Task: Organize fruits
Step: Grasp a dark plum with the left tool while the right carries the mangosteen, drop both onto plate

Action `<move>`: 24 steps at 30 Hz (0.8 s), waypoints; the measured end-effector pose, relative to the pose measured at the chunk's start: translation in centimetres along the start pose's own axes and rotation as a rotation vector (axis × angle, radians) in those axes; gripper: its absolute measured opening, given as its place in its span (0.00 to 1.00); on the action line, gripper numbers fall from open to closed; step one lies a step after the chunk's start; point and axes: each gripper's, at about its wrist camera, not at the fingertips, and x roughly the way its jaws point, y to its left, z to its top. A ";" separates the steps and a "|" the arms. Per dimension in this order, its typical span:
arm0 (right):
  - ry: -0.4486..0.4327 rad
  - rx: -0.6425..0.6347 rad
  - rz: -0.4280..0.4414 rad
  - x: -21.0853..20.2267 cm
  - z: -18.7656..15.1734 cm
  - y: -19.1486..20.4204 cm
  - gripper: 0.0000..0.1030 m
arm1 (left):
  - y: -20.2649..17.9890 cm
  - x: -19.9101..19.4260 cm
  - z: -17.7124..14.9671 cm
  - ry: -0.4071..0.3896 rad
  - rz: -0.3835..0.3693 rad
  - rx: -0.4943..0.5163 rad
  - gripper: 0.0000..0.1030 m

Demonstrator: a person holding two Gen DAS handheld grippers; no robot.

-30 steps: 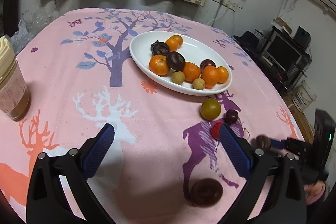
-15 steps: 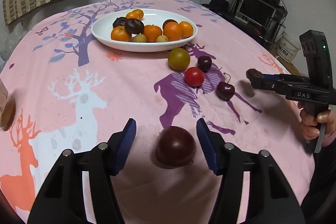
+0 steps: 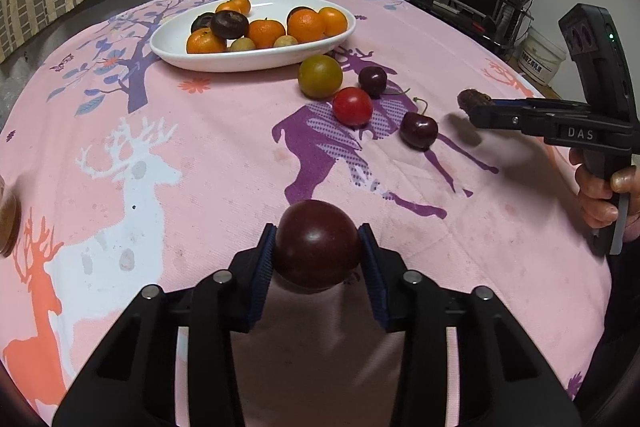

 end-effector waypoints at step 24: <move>-0.153 -0.102 -0.062 4.9 14.0 2.8 0.41 | 7.4 3.9 19.2 -0.193 0.029 -0.148 0.39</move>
